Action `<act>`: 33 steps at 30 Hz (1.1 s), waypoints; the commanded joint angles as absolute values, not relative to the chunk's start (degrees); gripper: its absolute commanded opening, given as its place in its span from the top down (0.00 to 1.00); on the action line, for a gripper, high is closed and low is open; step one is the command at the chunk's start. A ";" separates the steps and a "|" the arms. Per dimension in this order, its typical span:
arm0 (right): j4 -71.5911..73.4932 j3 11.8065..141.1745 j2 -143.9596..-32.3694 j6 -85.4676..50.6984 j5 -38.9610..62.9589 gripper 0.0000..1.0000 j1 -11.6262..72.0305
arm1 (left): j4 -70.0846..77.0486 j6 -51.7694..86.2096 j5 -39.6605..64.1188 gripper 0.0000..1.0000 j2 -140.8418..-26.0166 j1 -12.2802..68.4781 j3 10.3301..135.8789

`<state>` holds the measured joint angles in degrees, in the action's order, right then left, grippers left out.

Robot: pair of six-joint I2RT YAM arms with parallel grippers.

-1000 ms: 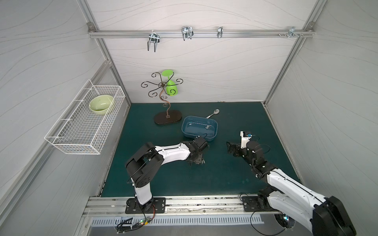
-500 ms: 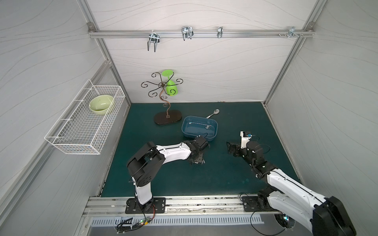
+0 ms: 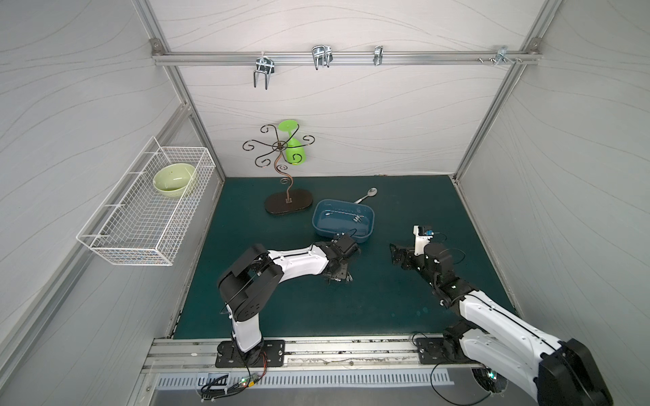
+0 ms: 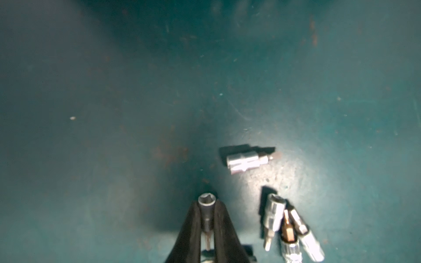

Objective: Put the bit on the desktop into the storage box
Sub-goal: Pick up the screwdriver bit from the center of the board, then place the screwdriver bit in the storage box.

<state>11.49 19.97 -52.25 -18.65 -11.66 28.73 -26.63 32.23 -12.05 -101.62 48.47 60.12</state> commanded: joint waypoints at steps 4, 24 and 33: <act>11.52 21.14 -51.54 -19.16 -12.17 0.01 28.39 | -29.96 30.79 -14.13 0.90 -97.69 48.53 66.45; 12.38 20.92 -51.16 -18.49 -11.11 0.01 28.39 | -25.85 17.80 -6.91 0.92 -111.17 38.51 88.98; 12.84 20.74 -50.50 -18.27 -10.29 0.01 28.39 | -20.92 17.04 -7.02 0.84 -116.09 36.26 92.84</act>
<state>11.55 19.97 -51.55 -18.59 -11.07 28.73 -24.93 18.24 -7.64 -115.00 37.12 89.06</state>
